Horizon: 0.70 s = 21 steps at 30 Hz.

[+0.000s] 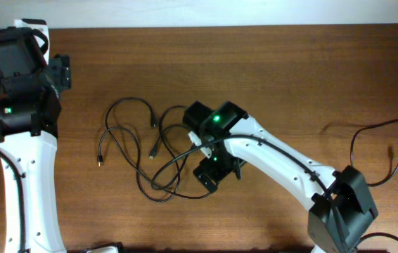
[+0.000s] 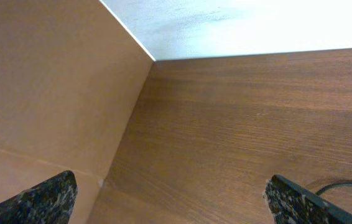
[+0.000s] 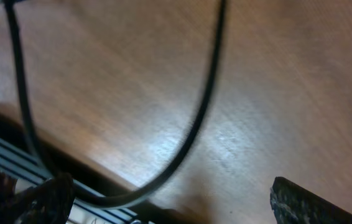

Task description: Untangle cables

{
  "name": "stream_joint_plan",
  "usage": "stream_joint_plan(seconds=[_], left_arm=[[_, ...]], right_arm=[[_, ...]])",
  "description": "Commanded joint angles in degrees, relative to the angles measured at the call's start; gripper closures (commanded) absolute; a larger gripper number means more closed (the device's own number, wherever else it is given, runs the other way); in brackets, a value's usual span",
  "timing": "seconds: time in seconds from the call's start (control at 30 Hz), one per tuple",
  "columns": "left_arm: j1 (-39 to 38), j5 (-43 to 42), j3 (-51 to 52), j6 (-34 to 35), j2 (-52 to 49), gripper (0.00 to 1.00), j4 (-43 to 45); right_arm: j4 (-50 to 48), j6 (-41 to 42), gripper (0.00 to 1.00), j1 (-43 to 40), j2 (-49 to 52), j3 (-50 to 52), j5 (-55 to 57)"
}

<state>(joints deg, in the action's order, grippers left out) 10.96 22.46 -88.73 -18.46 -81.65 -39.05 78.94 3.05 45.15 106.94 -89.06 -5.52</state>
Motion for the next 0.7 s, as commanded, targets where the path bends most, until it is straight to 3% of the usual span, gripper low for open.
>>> stream_joint_plan(seconds=[0.0, 0.23, 0.27, 0.3, 0.33, 0.4, 0.53, 0.63, 0.67], left_arm=[[0.07, -3.45, -0.24, -0.44, 0.72, 0.01, -0.15], [0.07, -5.79, -0.24, -0.44, 0.72, 0.01, -0.92], [0.07, -5.79, -0.24, -0.44, 0.72, 0.02, -0.94], [0.07, -5.79, -0.24, -0.44, 0.72, 0.02, -0.96], [0.07, -5.81, -0.24, -0.42, 0.74, 0.02, -1.07], [0.07, -6.01, -0.24, -0.44, 0.74, 0.02, -1.51], [0.07, -7.3, -0.24, -0.22, 0.74, 0.02, -1.79], [0.07, -9.92, -0.24, 0.87, 0.74, 0.02, -2.27], [0.07, -10.84, -0.24, 0.87, 0.74, 0.02, -2.58]], right_arm=[[-0.81, 0.7, 0.0, 1.86, -0.66, 0.46, -3.1], [-7.26, 1.14, 0.01, 3.28, 1.75, 6.43, -5.55], [-8.35, 1.86, 0.07, 3.28, 2.19, 7.58, -5.88], [-9.29, 1.95, 0.26, 3.28, 2.19, 8.22, -5.9], [-9.75, 1.95, 0.59, 3.28, 2.19, 8.26, -5.9], [-10.78, 1.99, 0.96, 3.26, 2.19, 8.26, -5.88], [-9.79, 7.98, 0.96, 2.8, 1.92, 4.74, -0.42], [-0.07, 11.19, 0.96, -2.05, 0.35, -14.45, 9.55], [4.57, 11.13, 0.96, -5.14, 0.33, -25.14, 10.69]])
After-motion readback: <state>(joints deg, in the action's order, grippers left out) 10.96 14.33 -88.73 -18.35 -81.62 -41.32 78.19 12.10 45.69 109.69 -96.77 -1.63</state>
